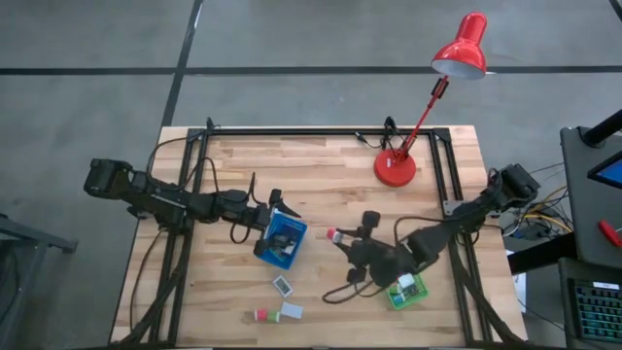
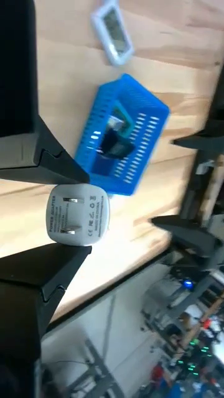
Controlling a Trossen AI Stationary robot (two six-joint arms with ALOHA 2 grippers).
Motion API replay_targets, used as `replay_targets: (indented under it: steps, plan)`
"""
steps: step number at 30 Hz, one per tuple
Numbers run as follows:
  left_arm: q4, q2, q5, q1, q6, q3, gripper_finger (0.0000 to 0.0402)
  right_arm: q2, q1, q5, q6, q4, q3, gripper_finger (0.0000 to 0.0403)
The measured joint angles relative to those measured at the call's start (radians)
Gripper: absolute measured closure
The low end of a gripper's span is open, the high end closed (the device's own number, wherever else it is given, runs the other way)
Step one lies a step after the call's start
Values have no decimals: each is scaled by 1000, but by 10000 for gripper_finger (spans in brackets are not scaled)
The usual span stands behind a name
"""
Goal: Pick & Place Office items
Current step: Put the top pink white charger adapter into the green bin
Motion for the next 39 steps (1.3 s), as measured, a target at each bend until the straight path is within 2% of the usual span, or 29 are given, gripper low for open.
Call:
replay_targets:
  steps: [10,16,26,39]
  plan:
    - [-15,0,-1,0,7,0,12,-57,107,11,409,-367,0,280]
    - [-32,0,-3,0,11,0,12,-59,139,-66,570,-530,24,280]
    - [-52,0,-7,0,14,0,12,-59,172,-242,760,-795,113,280]
    - [-64,0,-10,0,13,0,12,-57,179,-579,894,-838,77,280]
